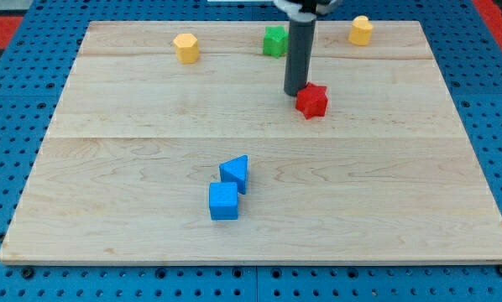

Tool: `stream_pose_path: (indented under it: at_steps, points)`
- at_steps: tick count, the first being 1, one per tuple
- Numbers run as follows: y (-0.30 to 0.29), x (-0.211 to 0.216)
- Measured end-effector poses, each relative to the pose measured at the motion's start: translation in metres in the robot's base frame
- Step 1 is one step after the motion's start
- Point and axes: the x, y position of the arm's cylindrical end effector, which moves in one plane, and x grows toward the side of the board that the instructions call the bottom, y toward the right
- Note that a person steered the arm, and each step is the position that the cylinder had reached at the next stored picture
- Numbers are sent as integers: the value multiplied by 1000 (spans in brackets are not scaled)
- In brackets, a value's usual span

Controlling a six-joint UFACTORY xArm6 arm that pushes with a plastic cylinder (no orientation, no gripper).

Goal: Move the blue cube to the left of the blue triangle

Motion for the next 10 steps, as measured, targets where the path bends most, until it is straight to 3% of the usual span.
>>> stream_pose_path:
  at_steps: [1, 2, 4, 5, 6, 7, 8, 9, 10]
  points:
    - [12, 75]
    - [-26, 153]
    - [-145, 164]
    - [-132, 201]
    - [-194, 209]
    - [-253, 149]
    - [-270, 116]
    - [-294, 176]
    - [-270, 193]
